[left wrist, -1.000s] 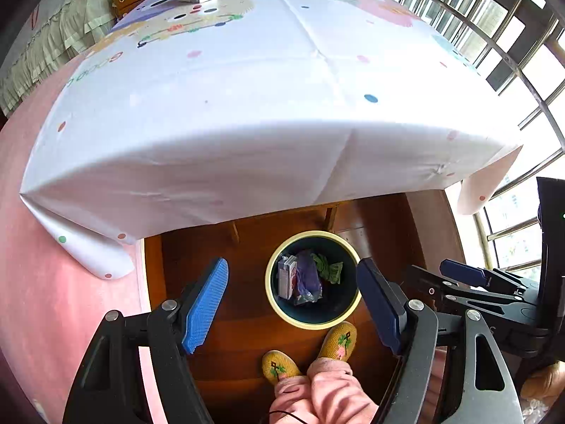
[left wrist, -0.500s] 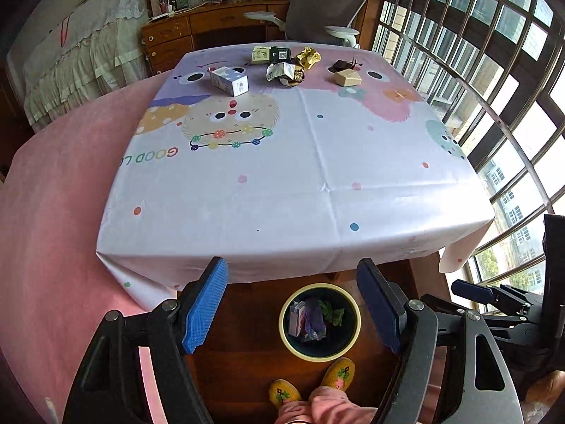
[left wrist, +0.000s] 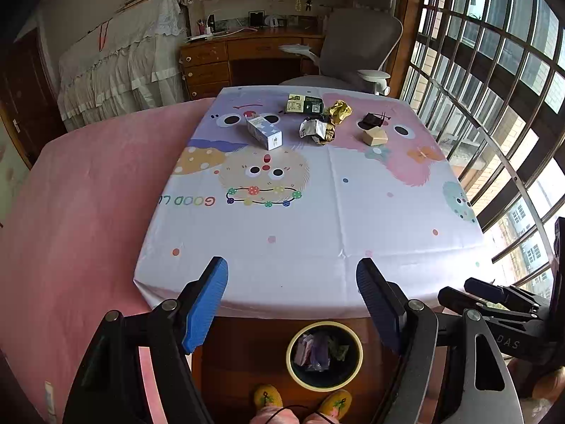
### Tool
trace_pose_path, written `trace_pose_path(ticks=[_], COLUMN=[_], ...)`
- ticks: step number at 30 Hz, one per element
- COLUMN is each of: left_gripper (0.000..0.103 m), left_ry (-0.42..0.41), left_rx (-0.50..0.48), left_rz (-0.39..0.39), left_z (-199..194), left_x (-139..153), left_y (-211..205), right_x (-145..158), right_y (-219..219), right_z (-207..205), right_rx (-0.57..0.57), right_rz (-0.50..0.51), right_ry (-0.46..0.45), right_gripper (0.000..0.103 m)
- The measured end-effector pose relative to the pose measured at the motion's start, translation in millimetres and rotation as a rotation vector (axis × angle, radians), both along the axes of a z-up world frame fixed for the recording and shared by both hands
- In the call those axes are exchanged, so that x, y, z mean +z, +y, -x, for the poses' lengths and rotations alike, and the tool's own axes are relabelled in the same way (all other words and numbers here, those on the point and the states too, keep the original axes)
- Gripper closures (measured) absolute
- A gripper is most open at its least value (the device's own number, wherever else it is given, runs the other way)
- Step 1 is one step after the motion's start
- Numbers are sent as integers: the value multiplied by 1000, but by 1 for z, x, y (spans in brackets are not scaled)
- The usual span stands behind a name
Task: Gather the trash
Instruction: 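Raise both tools back toward the table, then grasp the black-gold wrapper with the right gripper while the left gripper grasps the white box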
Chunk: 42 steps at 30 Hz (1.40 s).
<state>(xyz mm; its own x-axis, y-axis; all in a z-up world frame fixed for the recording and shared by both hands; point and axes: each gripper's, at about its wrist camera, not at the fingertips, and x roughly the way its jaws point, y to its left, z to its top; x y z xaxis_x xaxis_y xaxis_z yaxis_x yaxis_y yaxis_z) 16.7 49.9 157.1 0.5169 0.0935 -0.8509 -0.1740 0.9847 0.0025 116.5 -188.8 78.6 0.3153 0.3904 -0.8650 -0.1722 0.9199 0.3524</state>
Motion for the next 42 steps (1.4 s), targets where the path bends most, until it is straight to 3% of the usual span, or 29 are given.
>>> trace_pose_path(ticks=[10, 19, 30, 36, 42], left_gripper=[27, 27, 27, 27, 27], left_ry=[-8, 59, 212, 301, 332], left_rx=[16, -38, -73, -42, -3], left_rz=[0, 76, 99, 169, 211], left_z=[-66, -202, -371, -418, -443], left_x=[-11, -55, -144, -186, -209], left_y=[24, 65, 130, 156, 165], right_x=[10, -4, -63, -96, -127], right_y=[10, 43, 116, 145, 165], right_z=[-64, -165, -327, -389, -423], right_rx=[-18, -94, -199, -218, -225], right_rz=[-3, 43, 50, 56, 77], right_ry=[-33, -18, 67, 110, 153], right_gripper=[40, 40, 39, 39, 39])
